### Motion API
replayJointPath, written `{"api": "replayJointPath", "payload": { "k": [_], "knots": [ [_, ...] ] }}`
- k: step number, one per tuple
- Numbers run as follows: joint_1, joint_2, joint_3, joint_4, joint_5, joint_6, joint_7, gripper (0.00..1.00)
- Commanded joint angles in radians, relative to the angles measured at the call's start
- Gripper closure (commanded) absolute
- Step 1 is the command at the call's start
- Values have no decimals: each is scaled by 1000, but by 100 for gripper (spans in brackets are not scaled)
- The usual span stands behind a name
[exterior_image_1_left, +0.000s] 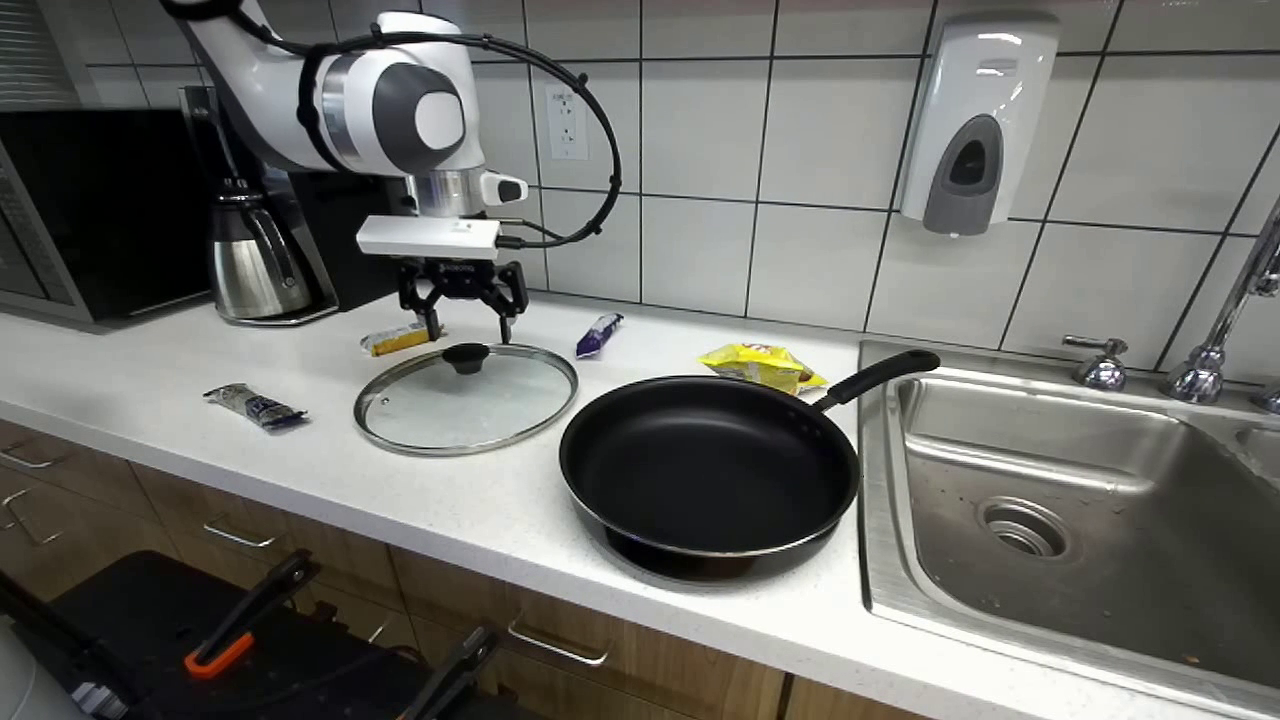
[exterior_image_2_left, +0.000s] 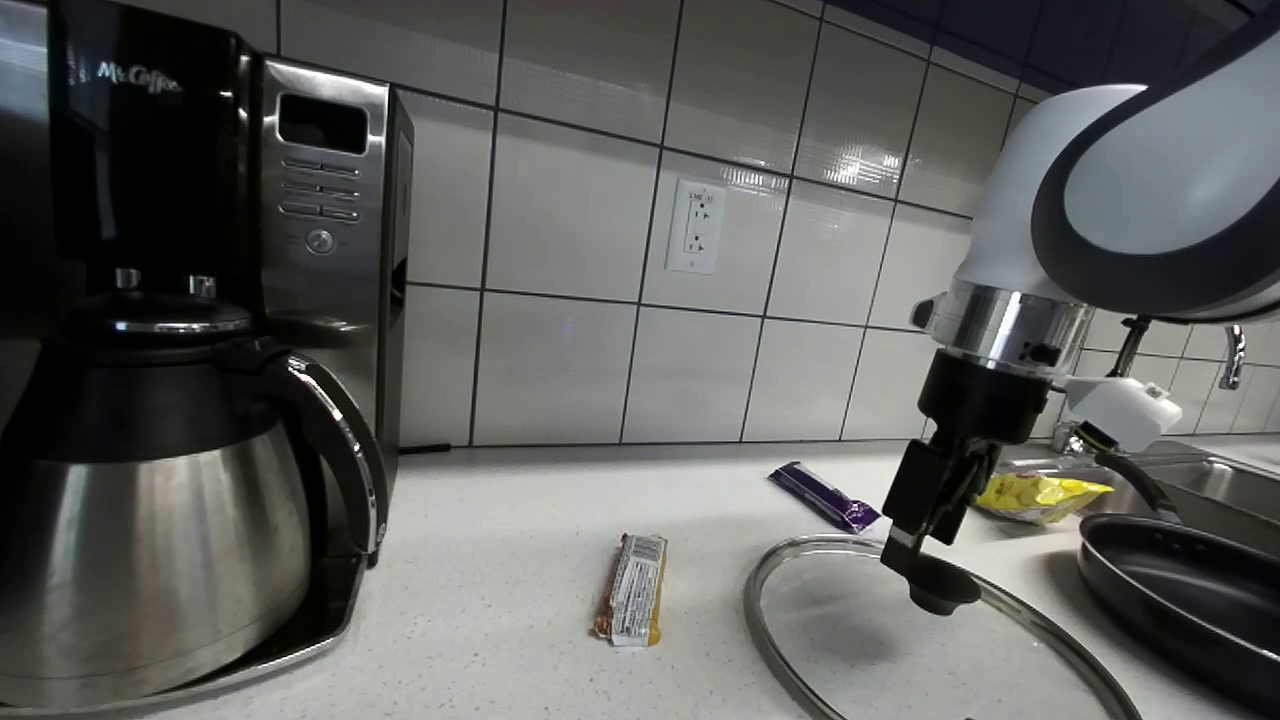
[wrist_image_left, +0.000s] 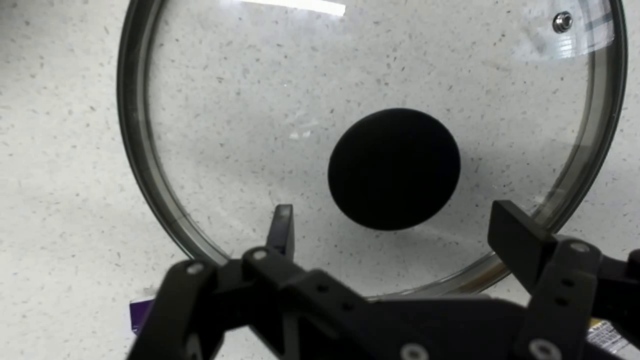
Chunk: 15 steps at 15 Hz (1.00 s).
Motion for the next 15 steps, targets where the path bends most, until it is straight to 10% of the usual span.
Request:
{"api": "replayJointPath", "payload": {
  "k": [1, 15],
  "knots": [
    [-19, 22, -8, 29, -54, 0, 23, 0],
    [-151, 215, -29, 272, -37, 19, -62, 0]
  ]
}}
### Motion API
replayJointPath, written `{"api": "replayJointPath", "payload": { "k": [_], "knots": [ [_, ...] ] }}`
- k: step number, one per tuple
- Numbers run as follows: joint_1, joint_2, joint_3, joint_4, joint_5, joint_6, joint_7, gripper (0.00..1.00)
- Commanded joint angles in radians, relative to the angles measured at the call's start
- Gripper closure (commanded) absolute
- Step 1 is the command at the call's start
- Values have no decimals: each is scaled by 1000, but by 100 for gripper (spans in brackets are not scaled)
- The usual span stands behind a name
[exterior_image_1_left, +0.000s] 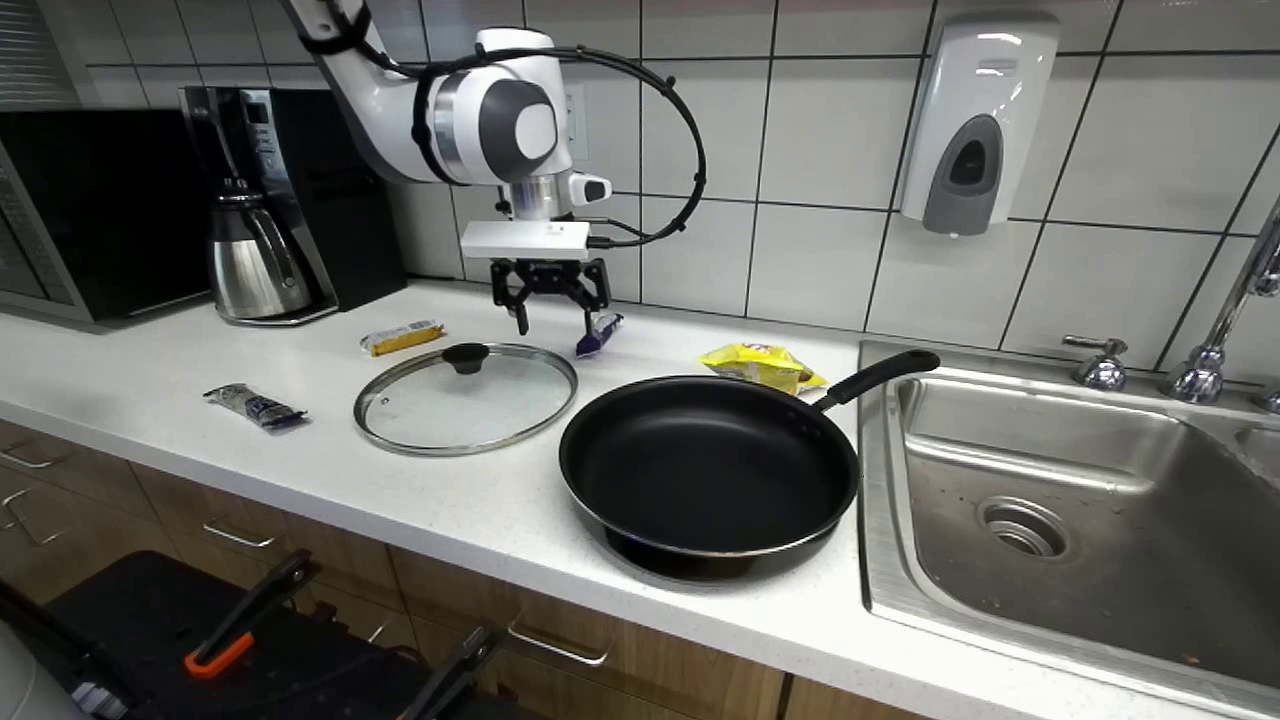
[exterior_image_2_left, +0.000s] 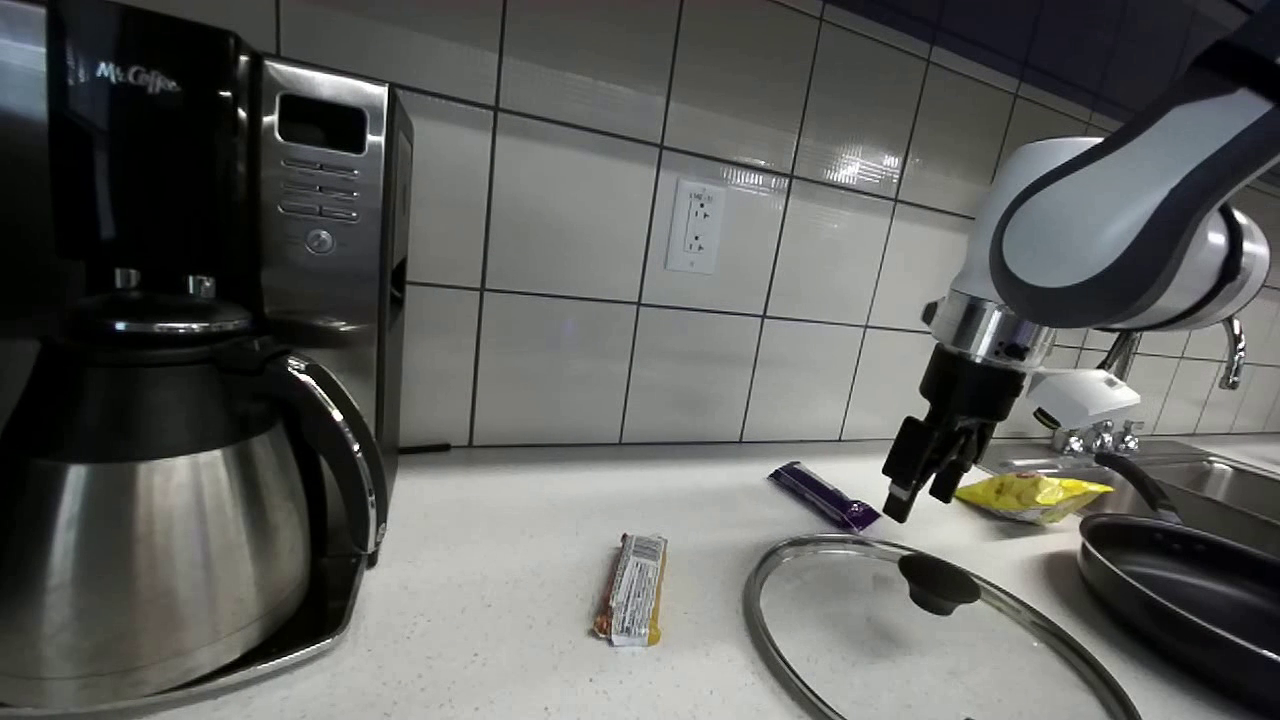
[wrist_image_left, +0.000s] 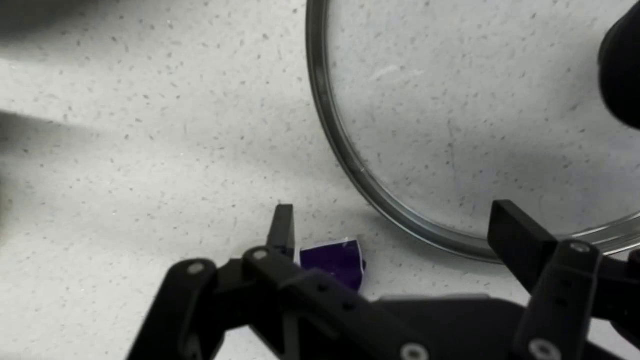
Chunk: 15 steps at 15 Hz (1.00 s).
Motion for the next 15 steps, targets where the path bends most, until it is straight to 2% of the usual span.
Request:
{"api": "replayJointPath", "payload": {
  "k": [1, 8, 15],
  "knots": [
    [-52, 90, 27, 110, 27, 8, -59, 0],
    [-83, 216, 57, 248, 16, 25, -100, 0],
    [-65, 279, 54, 326, -14, 32, -84, 0]
  ]
}}
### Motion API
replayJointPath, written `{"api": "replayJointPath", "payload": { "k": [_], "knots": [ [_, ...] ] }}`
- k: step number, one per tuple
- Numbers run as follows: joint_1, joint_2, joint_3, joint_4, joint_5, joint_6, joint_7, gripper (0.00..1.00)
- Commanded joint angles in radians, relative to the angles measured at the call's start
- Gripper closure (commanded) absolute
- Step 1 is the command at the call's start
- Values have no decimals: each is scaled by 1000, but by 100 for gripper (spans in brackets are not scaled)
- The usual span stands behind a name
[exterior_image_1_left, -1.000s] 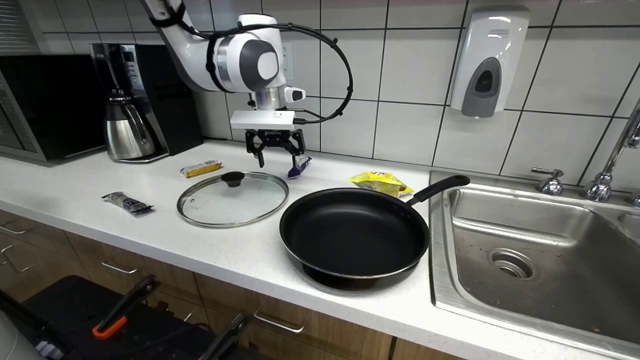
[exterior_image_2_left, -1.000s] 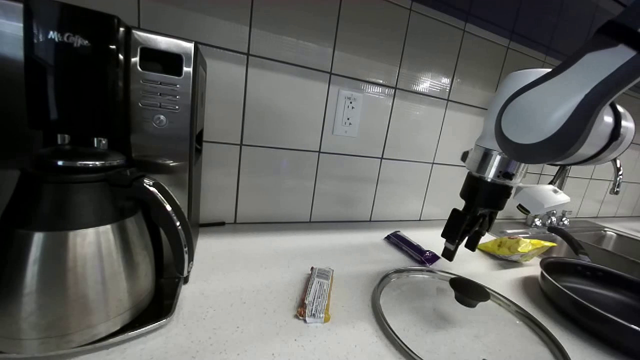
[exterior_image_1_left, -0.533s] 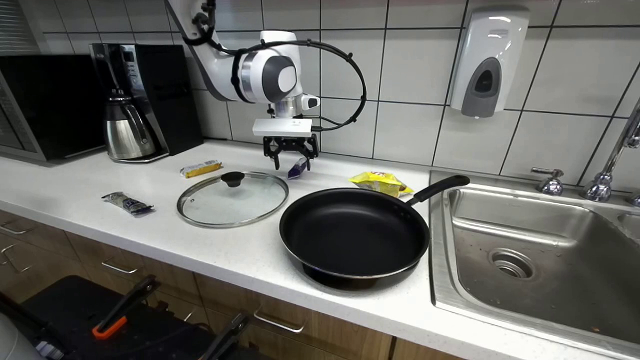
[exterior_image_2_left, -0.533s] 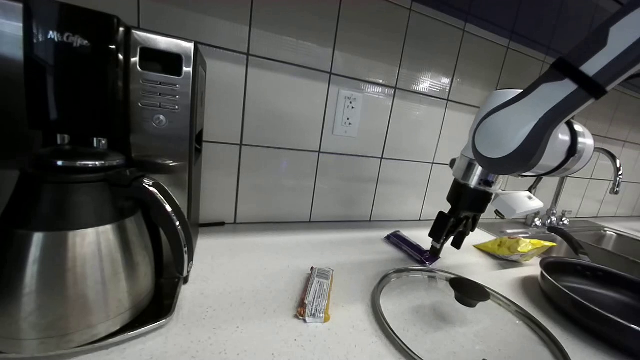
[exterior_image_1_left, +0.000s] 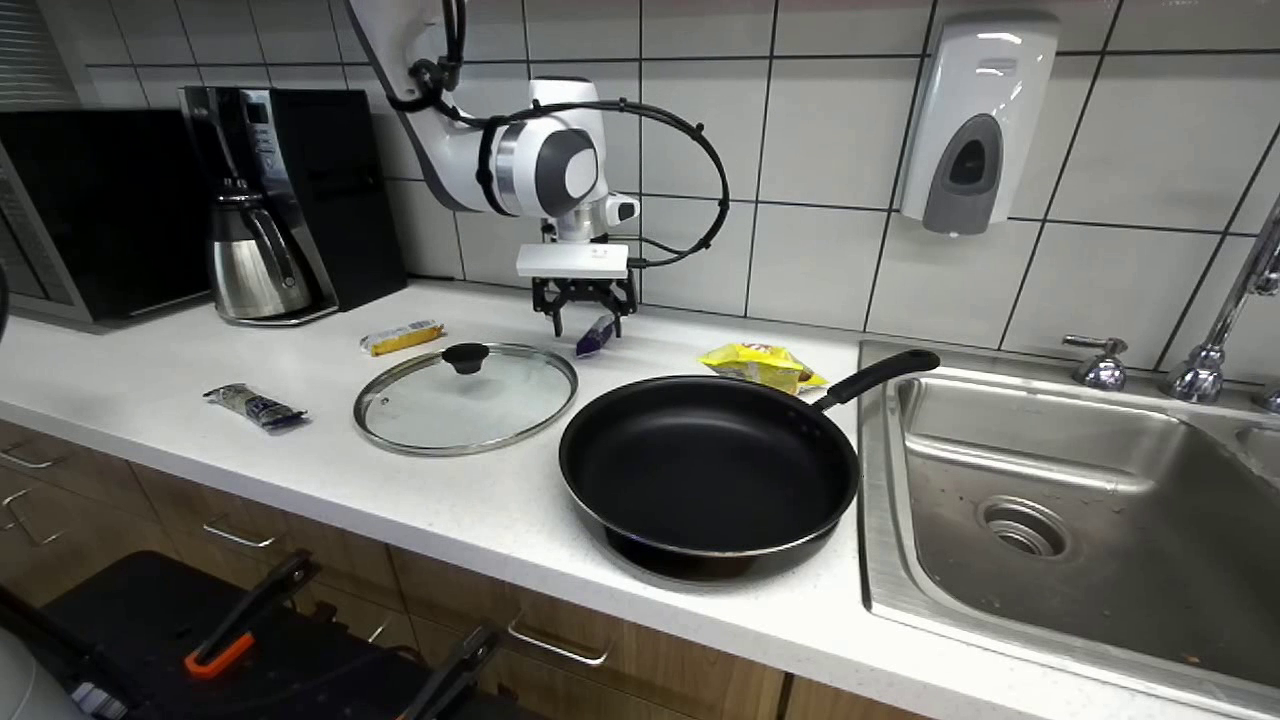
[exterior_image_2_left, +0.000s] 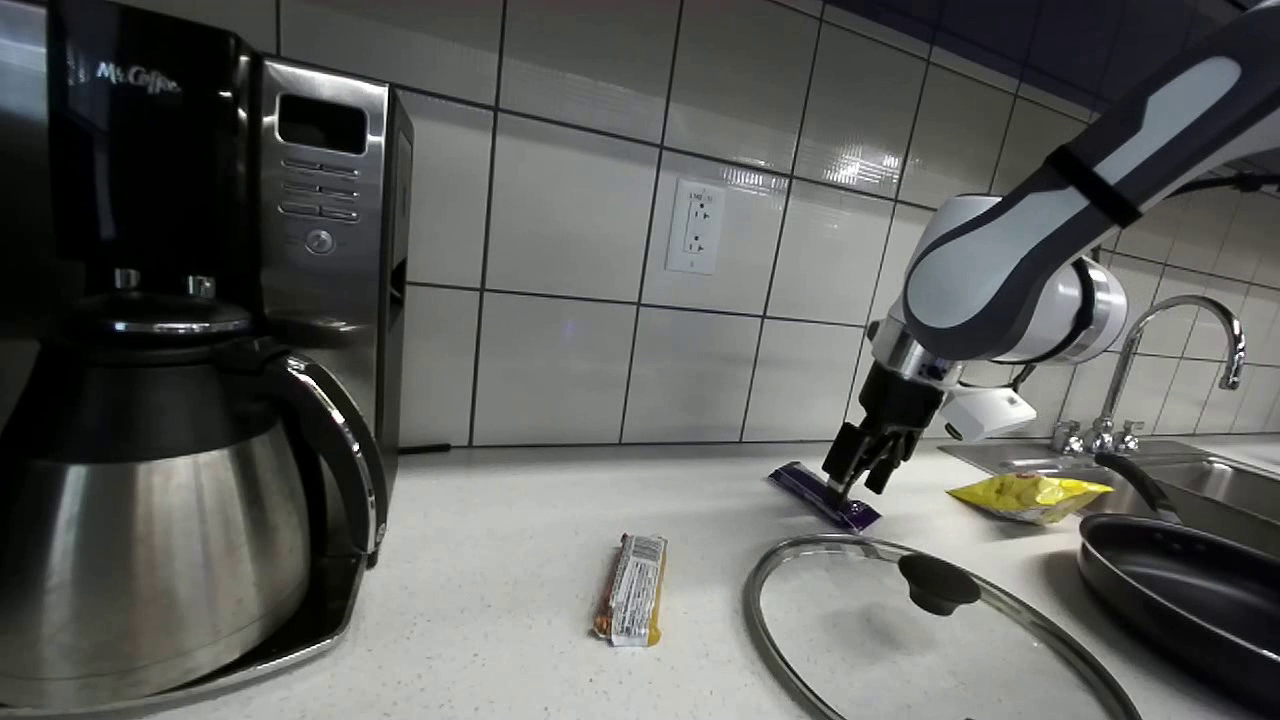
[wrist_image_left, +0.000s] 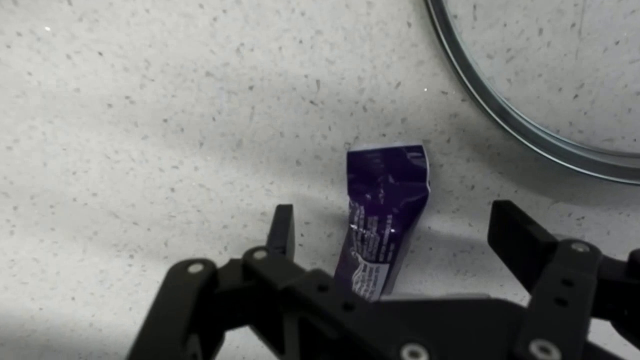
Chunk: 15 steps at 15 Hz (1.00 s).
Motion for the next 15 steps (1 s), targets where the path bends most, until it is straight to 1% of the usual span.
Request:
{"api": "replayJointPath", "payload": {
  "k": [1, 8, 9, 10, 14, 15],
  "knots": [
    [-8, 43, 9, 59, -22, 6, -9, 0],
    [0, 87, 9, 108, -29, 23, 5, 0],
    [1, 88, 8, 109, -27, 35, 9, 25],
    [1, 88, 8, 109, -27, 41, 9, 28],
    [1, 85, 9, 107, -30, 57, 8, 60],
    [5, 83, 4, 105, -36, 61, 10, 66]
  ]
}}
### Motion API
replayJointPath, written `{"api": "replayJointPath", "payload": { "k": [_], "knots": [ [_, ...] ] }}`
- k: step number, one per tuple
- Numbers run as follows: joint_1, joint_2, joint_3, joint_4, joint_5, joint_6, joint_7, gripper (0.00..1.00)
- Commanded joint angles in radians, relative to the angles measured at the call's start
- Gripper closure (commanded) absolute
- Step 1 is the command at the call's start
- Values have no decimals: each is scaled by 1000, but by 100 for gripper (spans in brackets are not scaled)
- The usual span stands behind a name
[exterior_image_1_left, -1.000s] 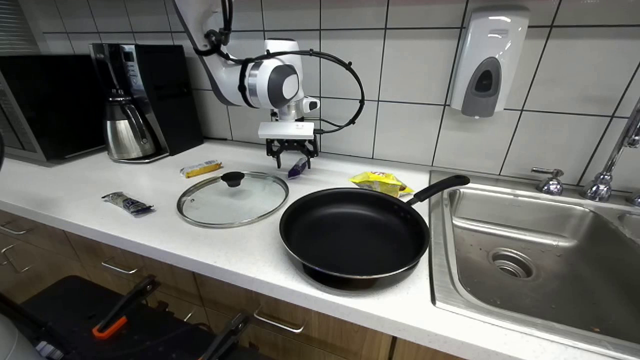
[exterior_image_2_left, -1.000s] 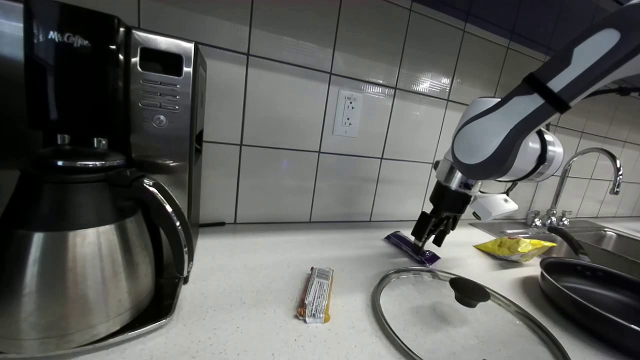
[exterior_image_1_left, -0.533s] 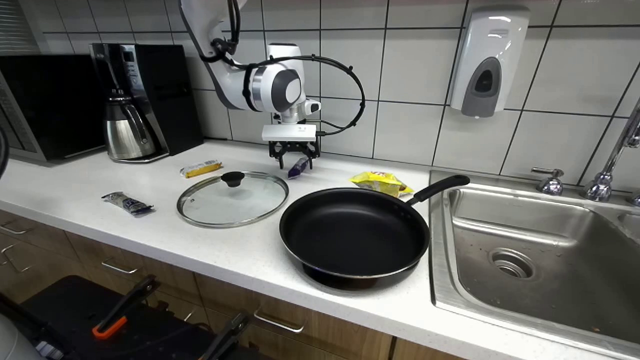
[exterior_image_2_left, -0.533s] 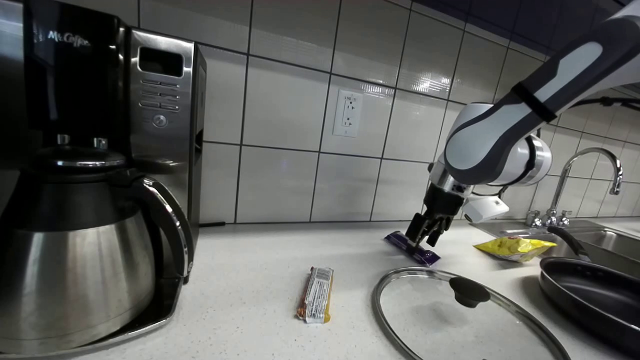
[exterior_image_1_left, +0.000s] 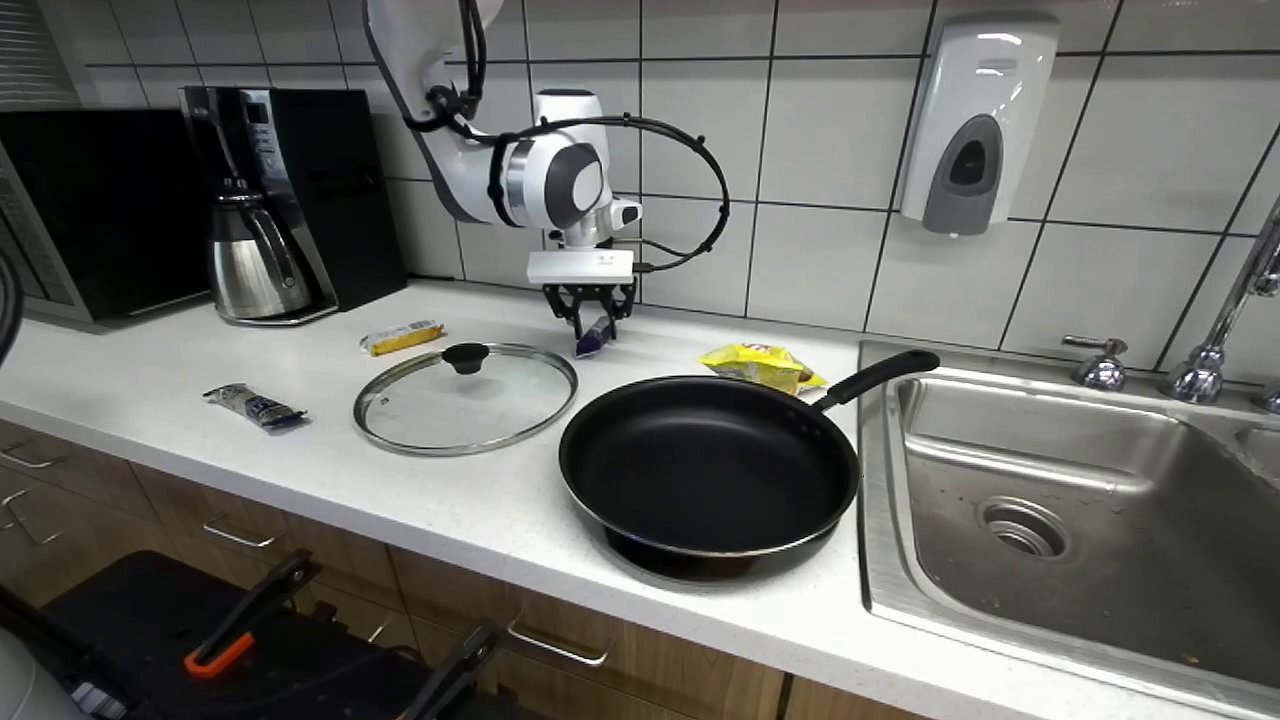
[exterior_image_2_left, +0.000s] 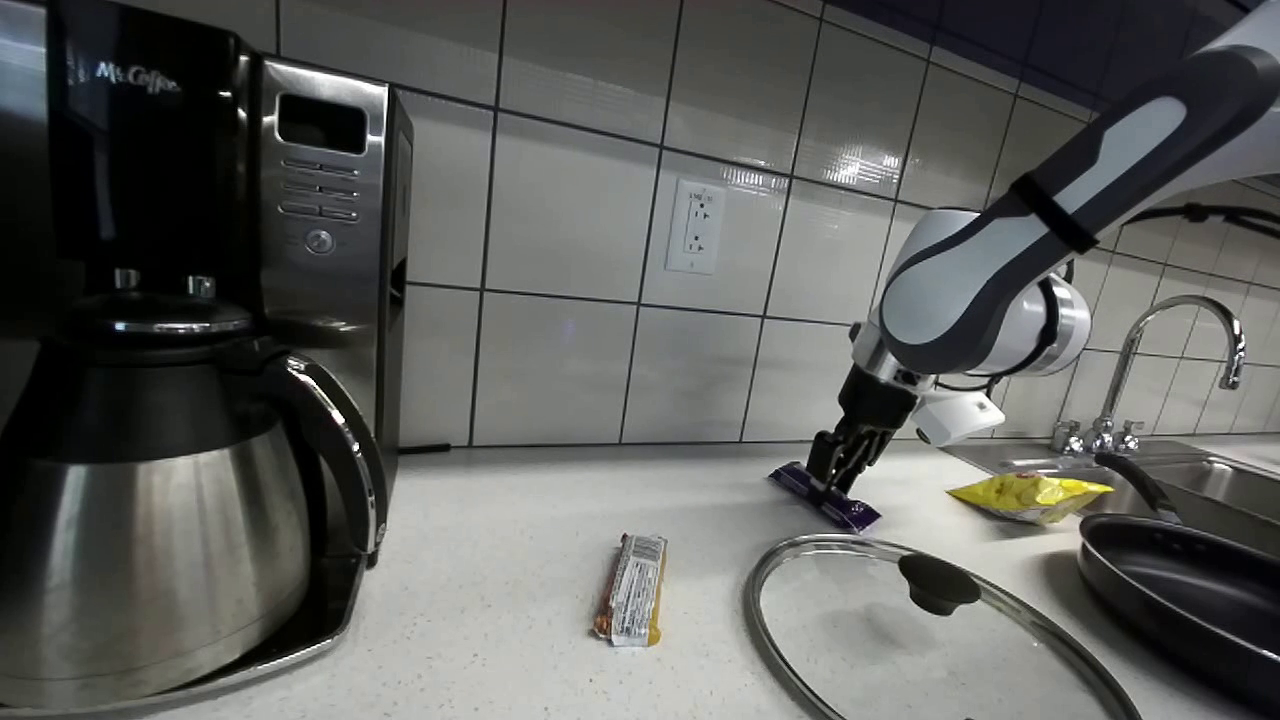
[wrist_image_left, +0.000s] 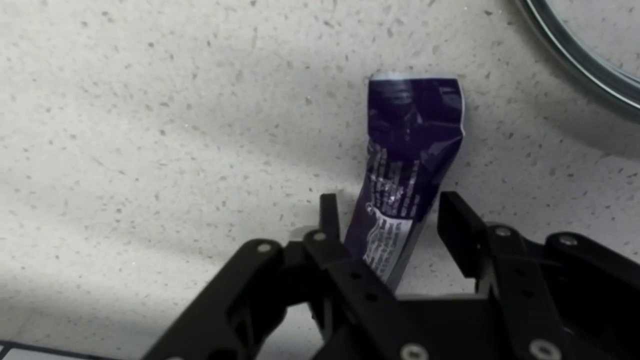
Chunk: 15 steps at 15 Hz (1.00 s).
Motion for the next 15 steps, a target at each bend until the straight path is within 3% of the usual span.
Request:
{"api": "replayJointPath", "payload": {
  "k": [1, 4, 5, 15],
  "knots": [
    [-2, 4, 5, 16, -26, 14, 9, 75],
    [6, 7, -7, 18, -31, 7, 25, 97],
    [5, 6, -5, 18, -31, 7, 24, 100],
    [13, -97, -27, -77, -50, 34, 38, 98]
  ]
}}
